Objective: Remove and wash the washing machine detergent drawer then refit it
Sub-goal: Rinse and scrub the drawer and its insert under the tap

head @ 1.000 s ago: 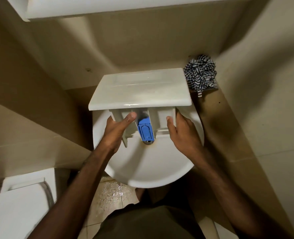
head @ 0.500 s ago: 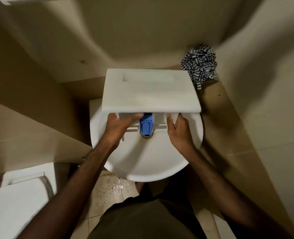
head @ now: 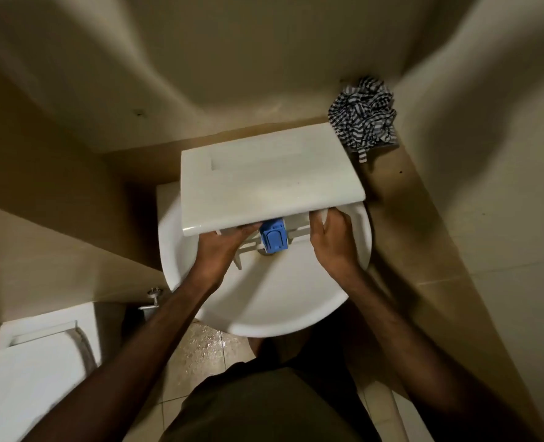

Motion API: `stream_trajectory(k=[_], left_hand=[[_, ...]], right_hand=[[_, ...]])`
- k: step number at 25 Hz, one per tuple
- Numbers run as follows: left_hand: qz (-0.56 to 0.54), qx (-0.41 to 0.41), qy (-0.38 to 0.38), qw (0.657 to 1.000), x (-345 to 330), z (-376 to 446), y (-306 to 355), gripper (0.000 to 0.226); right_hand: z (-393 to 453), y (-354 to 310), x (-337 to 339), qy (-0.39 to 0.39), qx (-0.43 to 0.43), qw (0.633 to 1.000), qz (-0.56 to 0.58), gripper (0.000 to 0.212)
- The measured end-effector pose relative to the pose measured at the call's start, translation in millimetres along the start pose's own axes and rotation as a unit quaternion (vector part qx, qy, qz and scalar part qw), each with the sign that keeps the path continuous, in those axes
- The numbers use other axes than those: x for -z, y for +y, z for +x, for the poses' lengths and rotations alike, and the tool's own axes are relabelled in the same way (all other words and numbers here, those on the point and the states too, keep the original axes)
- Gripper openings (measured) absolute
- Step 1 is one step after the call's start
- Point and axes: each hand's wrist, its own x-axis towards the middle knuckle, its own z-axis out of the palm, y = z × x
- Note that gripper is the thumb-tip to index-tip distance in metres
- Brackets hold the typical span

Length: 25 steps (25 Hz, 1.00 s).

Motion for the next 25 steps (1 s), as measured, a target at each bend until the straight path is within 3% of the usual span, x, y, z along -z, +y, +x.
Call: stream_trajectory(k=[2,5,6,9,13,17,21,25], left_hand=[[0.025,-0.001,-0.018,1.0,4,0,0,0.018],[0.004,0.032,-0.013,0.999,2,2,1,0.03],[-0.004,0.031,-0.002,0.999,2,0,0,0.03],[0.025,0.002,-0.009,1.0,10,0,-7,0.019],[0.006,0.064,-0.007,0.998,9,7,-4,0.044],[0.009,0.023,-0.028,0.999,9,4,-9,0.026],[0.011,0.072,-0.017,0.997,5,11,-1,0.04],[-0.006,0.041,-0.042,0.998,13,10,5,0.032]], right_hand=[[-13,3,0,0.056,0.024,0.998,0.021,0.026],[-9,4,-4,-0.046,-0.014,0.999,0.008,0.024],[-6,3,-4,-0.041,-0.006,0.999,0.001,0.024],[-9,2,-2,0.061,0.053,0.996,0.031,0.025],[-6,4,-8,-0.056,-0.001,0.998,0.008,0.015],[-13,8,-7,0.055,0.033,0.998,0.011,0.023],[-7,8,-13,-0.059,-0.03,0.998,-0.004,0.019],[-15,2,-6,0.069,0.053,0.996,-0.011,0.024]])
